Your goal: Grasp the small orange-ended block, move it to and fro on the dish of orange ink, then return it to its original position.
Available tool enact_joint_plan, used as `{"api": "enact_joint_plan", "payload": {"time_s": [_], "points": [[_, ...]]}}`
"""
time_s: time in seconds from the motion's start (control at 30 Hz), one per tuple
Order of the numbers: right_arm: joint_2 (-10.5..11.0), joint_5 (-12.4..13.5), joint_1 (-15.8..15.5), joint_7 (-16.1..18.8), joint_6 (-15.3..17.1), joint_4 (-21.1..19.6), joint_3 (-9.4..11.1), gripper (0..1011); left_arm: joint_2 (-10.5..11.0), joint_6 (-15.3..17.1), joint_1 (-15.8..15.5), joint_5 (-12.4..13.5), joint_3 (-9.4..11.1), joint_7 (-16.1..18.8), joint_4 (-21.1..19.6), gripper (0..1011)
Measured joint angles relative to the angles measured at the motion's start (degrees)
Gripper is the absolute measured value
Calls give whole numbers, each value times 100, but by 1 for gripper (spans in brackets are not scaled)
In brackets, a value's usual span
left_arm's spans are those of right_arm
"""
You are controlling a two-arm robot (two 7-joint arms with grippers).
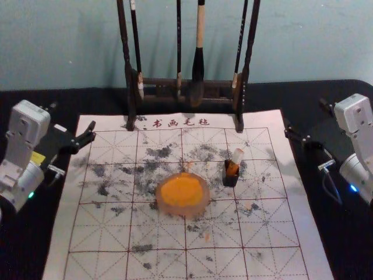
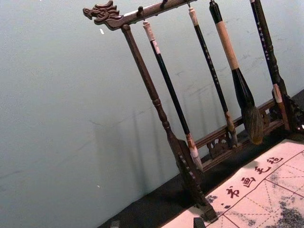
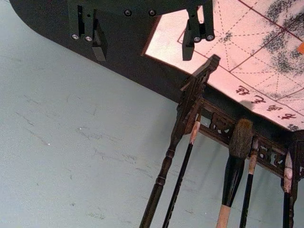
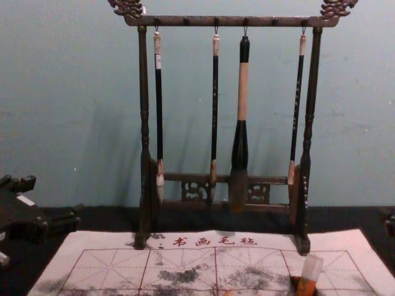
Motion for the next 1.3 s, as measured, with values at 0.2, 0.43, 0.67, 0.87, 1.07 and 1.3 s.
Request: {"api": "enact_joint_plan", "payload": {"time_s": [0.2, 0.43, 0.67, 0.87, 1.07, 1.3], "points": [[0, 0, 0, 0, 0, 0, 0, 1002, 0, 0, 0, 0, 0, 0, 0, 1001], [0, 0, 0, 0, 0, 0, 0, 1002, 0, 0, 0, 0, 0, 0, 0, 1001], [0, 0, 0, 0, 0, 0, 0, 1000, 0, 0, 0, 0, 0, 0, 0, 1002], [0, 0, -1, 0, 0, 0, 0, 1002, 0, 0, 0, 0, 0, 0, 0, 1001], [0, 0, 0, 0, 0, 0, 0, 1002, 0, 0, 0, 0, 0, 0, 0, 1001], [0, 0, 0, 0, 0, 0, 0, 1000, 0, 0, 0, 0, 0, 0, 0, 1001]]}}
